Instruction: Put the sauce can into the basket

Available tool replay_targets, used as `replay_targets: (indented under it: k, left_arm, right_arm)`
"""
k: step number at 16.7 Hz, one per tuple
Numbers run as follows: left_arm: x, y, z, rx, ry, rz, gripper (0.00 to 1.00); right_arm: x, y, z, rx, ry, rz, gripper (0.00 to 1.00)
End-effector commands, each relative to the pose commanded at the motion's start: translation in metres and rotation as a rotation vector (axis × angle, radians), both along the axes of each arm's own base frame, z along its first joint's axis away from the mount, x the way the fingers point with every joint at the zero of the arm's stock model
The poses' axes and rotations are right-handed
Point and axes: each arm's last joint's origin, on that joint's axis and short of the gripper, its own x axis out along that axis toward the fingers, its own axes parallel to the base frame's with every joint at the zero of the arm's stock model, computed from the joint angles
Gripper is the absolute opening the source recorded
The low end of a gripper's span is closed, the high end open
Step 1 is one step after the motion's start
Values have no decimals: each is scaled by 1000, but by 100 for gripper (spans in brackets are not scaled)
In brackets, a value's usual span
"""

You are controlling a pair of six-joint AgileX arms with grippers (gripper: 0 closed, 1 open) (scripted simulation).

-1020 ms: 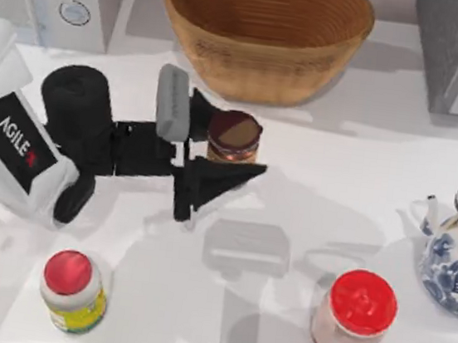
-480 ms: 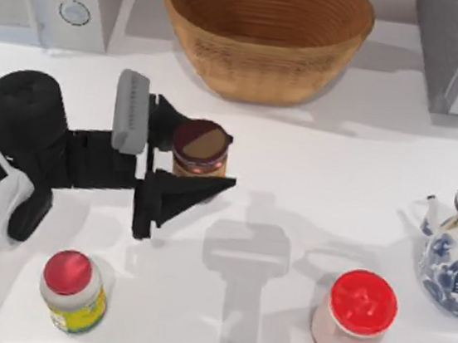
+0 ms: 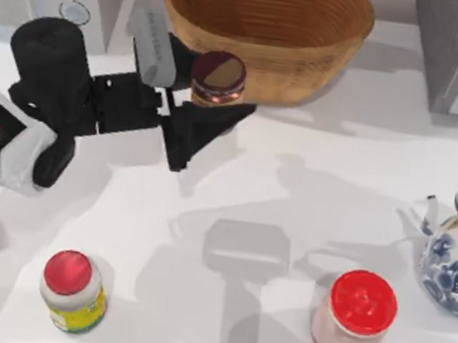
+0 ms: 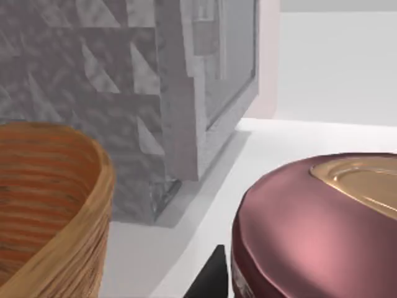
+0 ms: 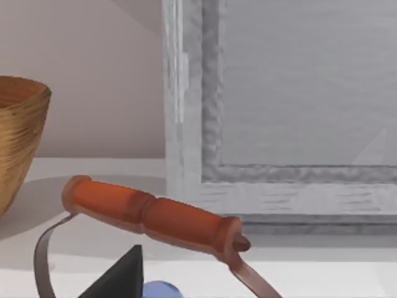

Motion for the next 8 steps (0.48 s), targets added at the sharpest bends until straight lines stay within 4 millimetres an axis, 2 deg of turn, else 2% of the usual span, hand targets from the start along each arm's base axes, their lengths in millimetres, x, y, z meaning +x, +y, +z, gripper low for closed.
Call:
replay_targets:
  k: [2, 6, 8]
  left_arm:
    - [19, -6, 15, -5, -10, 66, 0]
    - [43, -15, 25, 3, 60, 174, 0]
    - [58, -20, 41, 2, 62, 240, 0]
  right_arm:
    - [0, 0, 0, 0, 0, 0, 100]
    - [0, 0, 0, 0, 0, 0, 100]
    - [0, 0, 0, 0, 0, 0, 100]
